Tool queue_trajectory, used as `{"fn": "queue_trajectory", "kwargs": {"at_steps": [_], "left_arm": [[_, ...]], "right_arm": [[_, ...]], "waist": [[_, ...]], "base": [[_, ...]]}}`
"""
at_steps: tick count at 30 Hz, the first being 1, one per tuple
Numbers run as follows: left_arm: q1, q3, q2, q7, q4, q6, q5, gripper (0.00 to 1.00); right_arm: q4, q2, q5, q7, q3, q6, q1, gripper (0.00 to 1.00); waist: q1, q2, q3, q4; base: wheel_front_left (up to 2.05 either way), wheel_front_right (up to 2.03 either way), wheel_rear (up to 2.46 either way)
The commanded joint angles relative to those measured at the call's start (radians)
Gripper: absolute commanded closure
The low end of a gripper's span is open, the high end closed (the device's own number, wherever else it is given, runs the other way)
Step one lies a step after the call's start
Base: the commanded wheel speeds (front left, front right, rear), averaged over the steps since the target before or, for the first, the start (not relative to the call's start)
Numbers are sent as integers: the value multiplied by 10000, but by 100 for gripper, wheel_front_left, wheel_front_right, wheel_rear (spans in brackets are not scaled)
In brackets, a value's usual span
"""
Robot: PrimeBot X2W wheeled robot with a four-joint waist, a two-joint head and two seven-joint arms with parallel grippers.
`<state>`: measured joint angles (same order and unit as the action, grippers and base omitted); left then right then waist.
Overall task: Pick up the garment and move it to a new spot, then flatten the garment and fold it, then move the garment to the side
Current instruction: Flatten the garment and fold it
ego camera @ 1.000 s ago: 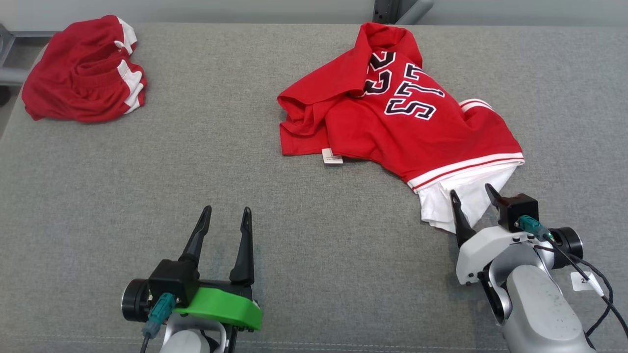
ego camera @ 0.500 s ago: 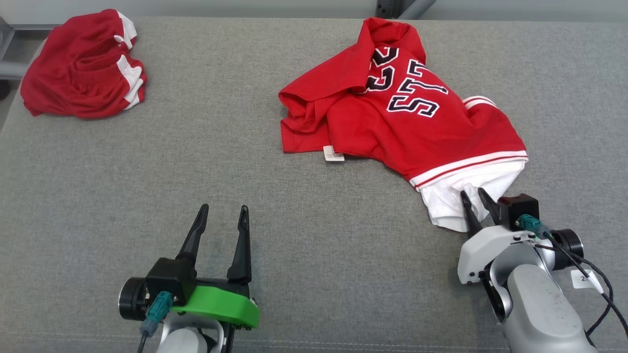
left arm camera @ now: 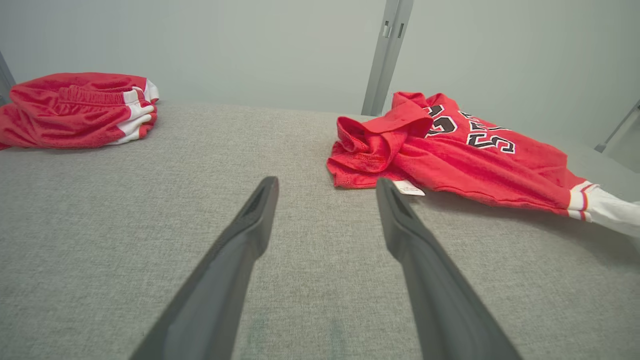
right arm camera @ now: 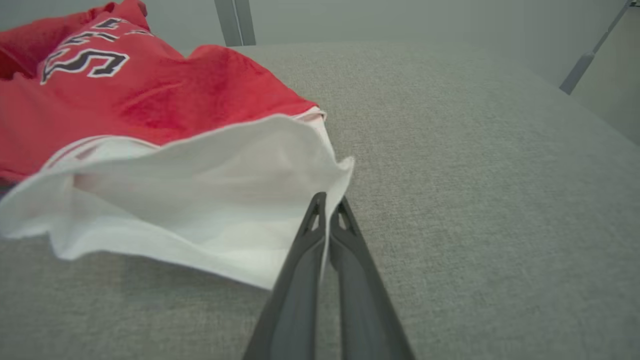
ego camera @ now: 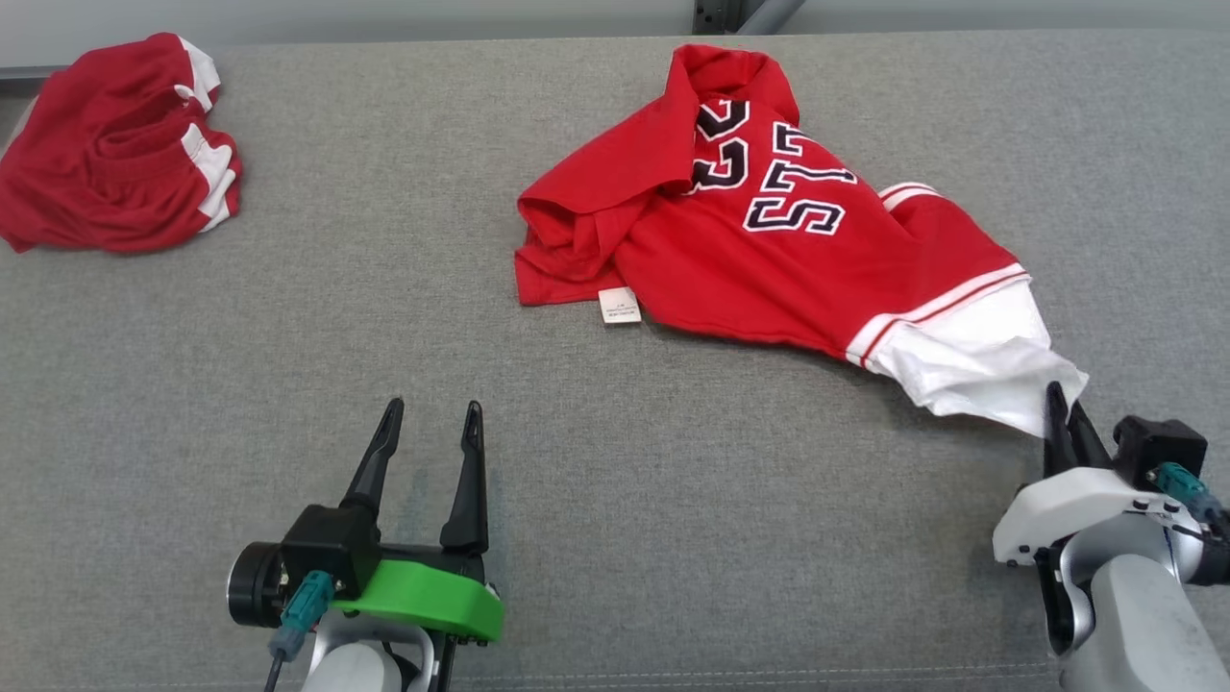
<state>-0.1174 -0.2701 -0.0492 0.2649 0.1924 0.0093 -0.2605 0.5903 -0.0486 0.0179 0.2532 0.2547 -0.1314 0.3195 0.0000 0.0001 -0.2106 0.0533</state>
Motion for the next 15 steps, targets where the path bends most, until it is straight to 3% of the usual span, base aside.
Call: {"fn": "queue_trajectory", "kwargs": {"at_steps": [1,10,12,13,14,15], "left_arm": [[-9,37,-23,-5,-29,-3,59,0],[-10,159,-23,-5,-4,-73,163,0],[-10,177,-23,-4,16,-88,184,0],[-16,175,-23,-5,20,-89,192,0],[-23,181,-23,-4,26,-89,195,0],[-34,186,-23,-5,29,-90,198,0]], "right_arm": [[-29,-32,67,59,221,14,-248,100],[-249,-29,352,134,1226,14,-738,100],[-451,-46,463,120,1389,15,-795,64],[-540,-37,514,122,1466,15,-848,24],[-642,-38,551,122,1519,15,-898,0],[-731,-38,537,123,1584,15,-946,0]], "waist": [[0,-1,-22,-85],[0,-1,-94,-427],[0,-1,-101,-510],[0,-1,-102,-543],[0,-1,-100,-577],[0,-1,-98,-607]], "base": [[0,0,0],[0,0,0],[0,0,0],[0,0,0],[0,0,0],[0,0,0]]}}
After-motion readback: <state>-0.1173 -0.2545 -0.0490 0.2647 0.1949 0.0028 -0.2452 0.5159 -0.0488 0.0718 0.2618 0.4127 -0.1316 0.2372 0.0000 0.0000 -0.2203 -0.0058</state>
